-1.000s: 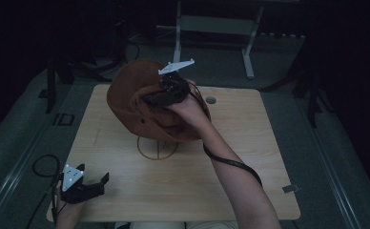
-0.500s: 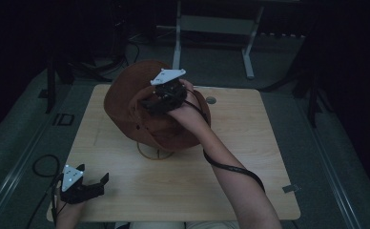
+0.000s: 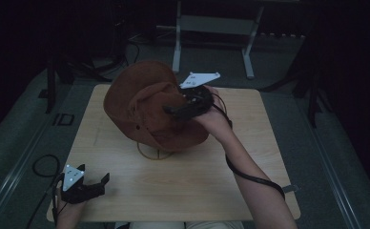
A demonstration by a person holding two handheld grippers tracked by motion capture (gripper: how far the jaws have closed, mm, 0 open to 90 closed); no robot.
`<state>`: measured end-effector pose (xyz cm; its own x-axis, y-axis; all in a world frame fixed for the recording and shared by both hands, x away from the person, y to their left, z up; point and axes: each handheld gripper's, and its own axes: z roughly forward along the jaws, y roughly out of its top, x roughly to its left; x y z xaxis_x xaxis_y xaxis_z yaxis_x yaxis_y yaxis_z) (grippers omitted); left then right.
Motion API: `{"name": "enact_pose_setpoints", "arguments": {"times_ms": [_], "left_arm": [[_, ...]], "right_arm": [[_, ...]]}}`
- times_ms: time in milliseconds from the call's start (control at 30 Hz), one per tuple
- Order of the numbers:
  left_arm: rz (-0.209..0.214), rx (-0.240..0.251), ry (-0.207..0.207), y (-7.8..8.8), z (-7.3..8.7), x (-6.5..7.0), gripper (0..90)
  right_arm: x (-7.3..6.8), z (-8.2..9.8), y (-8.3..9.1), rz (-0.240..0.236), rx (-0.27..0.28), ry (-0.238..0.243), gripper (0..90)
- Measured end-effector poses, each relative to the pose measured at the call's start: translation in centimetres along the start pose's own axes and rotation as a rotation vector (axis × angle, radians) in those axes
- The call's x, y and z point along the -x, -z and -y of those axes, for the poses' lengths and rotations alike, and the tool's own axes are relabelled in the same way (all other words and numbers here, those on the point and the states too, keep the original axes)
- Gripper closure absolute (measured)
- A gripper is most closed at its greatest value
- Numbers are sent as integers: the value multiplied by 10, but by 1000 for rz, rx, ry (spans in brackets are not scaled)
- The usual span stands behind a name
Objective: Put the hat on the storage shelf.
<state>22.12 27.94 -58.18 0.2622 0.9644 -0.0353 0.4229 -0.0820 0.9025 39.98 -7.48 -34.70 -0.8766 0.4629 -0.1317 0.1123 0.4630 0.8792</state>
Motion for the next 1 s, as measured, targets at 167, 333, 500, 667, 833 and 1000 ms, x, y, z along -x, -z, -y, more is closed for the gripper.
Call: {"name": "enact_pose_setpoints", "arguments": {"times_ms": [167,333,500,667,833,1000], "left_arm": [[-4,-2,-1,0,0,1,36],[-5,-3,2,-1,1,0,36],[-6,-8,0,-1,1,0,36],[-7,-12,-2,-2,1,1,36],[-10,-11,1,-2,1,0,36],[-11,-11,1,-2,1,1,36]], "right_arm": [[14,26,28,29,30,-43,136],[25,50,50,60,37,-73,137],[33,75,69,91,31,-112,137],[37,95,83,115,30,-130,137],[41,122,97,147,16,-151,137],[41,152,107,156,6,-183,137]]}}
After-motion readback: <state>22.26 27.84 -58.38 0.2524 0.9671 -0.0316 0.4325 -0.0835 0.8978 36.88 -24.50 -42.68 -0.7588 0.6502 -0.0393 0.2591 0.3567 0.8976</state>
